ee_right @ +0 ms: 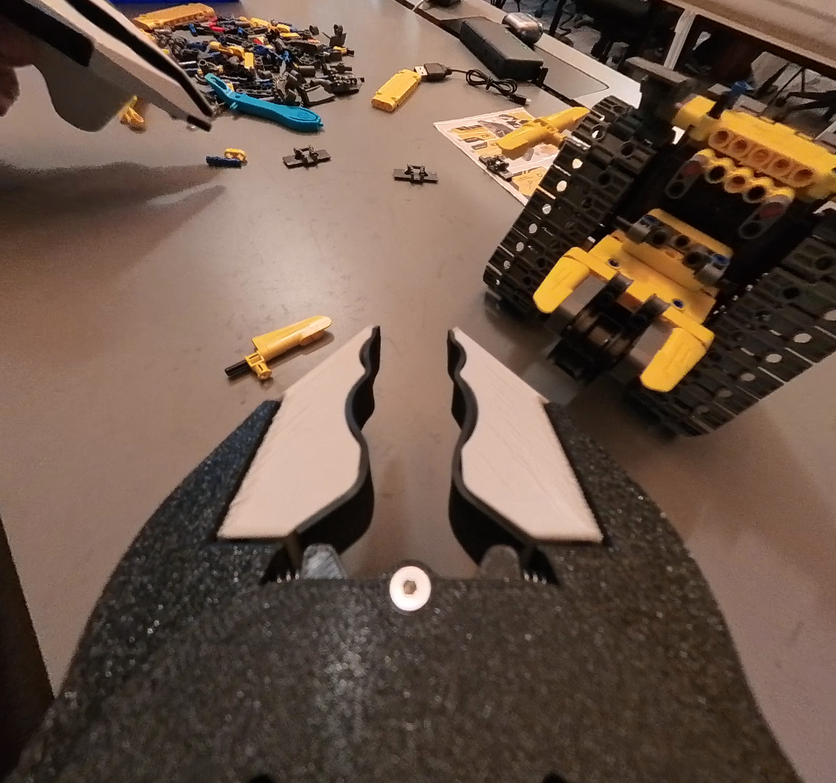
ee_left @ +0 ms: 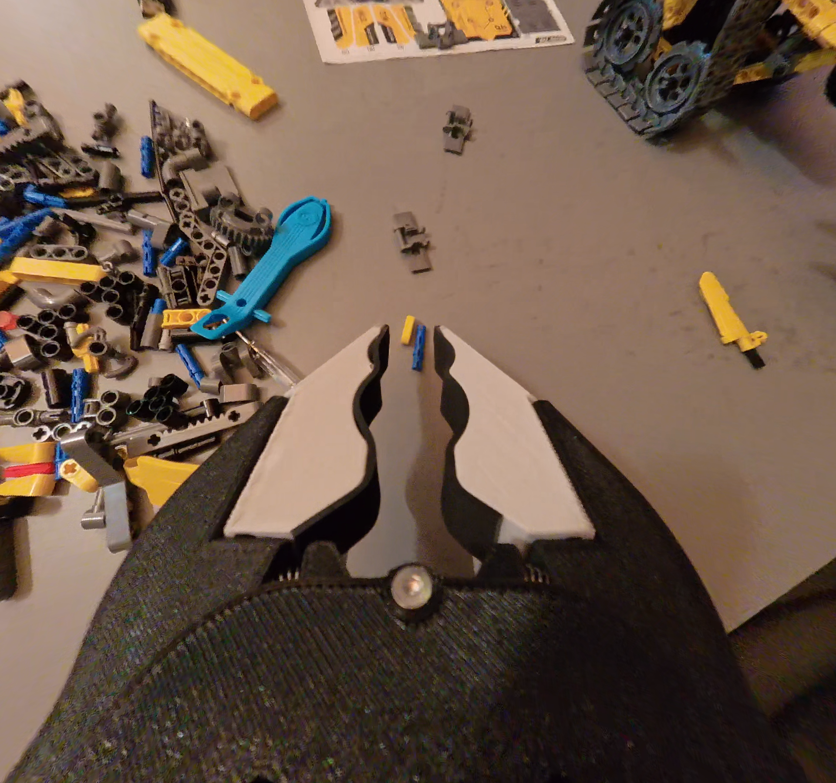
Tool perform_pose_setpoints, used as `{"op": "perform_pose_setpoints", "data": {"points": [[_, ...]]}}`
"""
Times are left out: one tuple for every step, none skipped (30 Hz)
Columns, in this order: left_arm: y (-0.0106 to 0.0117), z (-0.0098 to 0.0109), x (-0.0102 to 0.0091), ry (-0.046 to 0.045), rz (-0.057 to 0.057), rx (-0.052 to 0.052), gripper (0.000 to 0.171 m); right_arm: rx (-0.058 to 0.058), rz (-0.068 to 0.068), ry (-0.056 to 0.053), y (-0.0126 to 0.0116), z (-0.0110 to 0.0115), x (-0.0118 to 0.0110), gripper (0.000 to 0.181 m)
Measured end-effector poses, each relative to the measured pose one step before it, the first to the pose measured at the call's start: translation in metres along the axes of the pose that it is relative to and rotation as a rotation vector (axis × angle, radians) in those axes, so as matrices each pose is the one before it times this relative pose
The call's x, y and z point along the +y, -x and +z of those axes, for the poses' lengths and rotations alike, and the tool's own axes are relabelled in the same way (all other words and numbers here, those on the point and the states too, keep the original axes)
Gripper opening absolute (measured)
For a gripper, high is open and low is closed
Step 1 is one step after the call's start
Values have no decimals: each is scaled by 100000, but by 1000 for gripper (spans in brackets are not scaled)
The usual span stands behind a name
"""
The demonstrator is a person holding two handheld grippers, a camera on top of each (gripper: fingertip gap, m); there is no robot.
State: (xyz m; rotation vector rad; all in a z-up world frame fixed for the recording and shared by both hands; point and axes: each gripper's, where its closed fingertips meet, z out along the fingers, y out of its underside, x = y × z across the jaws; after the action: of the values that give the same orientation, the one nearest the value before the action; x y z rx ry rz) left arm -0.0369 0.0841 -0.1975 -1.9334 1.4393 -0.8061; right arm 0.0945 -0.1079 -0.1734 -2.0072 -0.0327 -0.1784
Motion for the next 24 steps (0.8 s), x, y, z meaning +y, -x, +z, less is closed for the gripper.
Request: {"op": "perform_pose_setpoints", "data": {"points": [[419,260,295,1885,-113,-557,16,141,-59,111,-11,13,15,29],[467,261,280,1629,778,-1729,15,109,44,13,-12,-1,2,29],[198,258,262,1399,1323,-780,15,48,145,-60,-28,-6,-10,29],[-100,215,198,977,1282,630,16,-18,204,-71,-15,-5,-12,29],[-120,183,86,356,727,447,16,-57,204,-31,-19,-6,-5,29],[-128,155,54,121,649,360,16,-79,160,8,-7,3,4,29],[-66,129,64,317,758,33,16,-67,89,65,-4,7,7,29],[-14,95,32,235,687,-225,17,-26,-13,150,5,12,21,29],[-100,67,-12,38,603,356,17,35,-139,237,10,26,32,29],[-108,51,-29,14,408,534,17,96,-254,269,14,30,30,29],[2,51,-1,267,299,-38,16,134,-282,183,16,17,25,29],[25,53,23,422,559,-146,14,108,-204,73,3,14,7,29],[-17,29,-29,147,685,156,12,38,-86,-6,9,-2,-3,29],[77,-2,-59,-59,388,-338,9,-7,22,-43,-9,-9,-10,29],[102,-5,-33,78,513,-449,7,-24,71,-59,-2,-4,-3,29],[78,17,2,274,523,-292,6,3,65,-85,-8,-15,-11,29],[31,15,-8,102,403,10,4,27,28,-89,-4,-7,-17,29],[-7,12,6,71,199,349,2,44,-21,-71,-9,-13,-1,29],[-53,8,7,19,38,542,1,64,-61,-63,6,-7,-7,29],[-36,4,15,87,30,488,0,40,-56,-18,0,0,-4,29],[-20,-3,7,68,-19,278,0,20,-40,17,-6,-1,2,29],[6,-17,20,51,40,74,0,-14,-17,26,11,6,-2,29],[-8,-13,19,64,200,29,0,-28,-9,41,3,-3,6,29],[0,-19,9,48,208,-29,0,-27,-25,33,4,11,9,29]]}}
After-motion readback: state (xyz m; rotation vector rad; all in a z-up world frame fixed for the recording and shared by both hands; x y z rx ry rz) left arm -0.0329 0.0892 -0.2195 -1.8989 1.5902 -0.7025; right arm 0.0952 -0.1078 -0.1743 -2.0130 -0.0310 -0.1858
